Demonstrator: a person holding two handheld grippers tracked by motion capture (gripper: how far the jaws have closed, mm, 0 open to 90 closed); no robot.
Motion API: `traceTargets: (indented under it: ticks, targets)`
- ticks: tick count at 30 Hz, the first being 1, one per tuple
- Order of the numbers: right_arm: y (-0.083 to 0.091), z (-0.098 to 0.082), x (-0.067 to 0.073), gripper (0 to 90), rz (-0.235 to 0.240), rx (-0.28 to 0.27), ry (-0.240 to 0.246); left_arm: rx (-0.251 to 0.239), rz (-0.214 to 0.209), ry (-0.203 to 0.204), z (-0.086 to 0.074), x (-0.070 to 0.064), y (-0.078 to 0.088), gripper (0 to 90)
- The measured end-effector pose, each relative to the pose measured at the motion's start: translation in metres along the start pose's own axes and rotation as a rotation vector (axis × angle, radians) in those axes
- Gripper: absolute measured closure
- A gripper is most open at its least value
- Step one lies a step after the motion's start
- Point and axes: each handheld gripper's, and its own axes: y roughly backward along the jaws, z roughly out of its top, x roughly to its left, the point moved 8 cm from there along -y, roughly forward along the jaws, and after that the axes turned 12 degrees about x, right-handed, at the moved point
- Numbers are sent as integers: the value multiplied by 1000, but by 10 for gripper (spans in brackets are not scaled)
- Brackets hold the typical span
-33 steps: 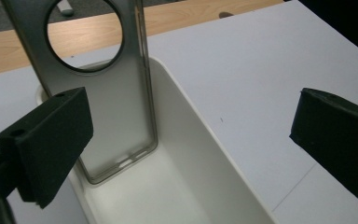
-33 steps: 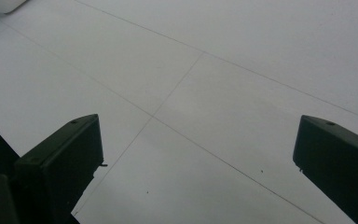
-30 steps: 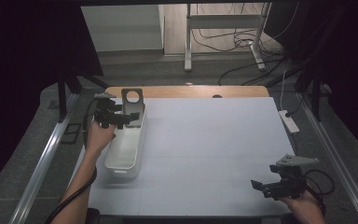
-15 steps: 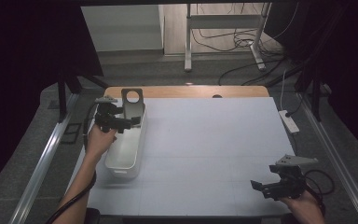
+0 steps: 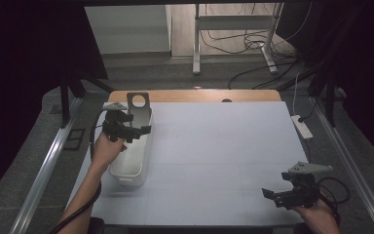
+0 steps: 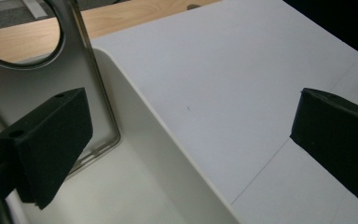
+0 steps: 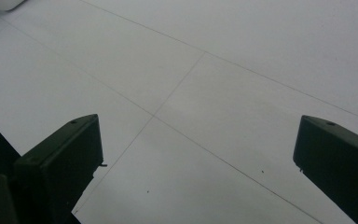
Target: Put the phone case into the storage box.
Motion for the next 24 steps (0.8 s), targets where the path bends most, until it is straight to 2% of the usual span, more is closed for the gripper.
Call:
traceTargets:
  ticks: [15,24]
  targets:
    - [0,0,1,18,-3,-1,13,32,8,-12,-12,-9,2,0]
    - [0,0,1,18,-1,-1,12,30,13,-22,-19,-16,3,0]
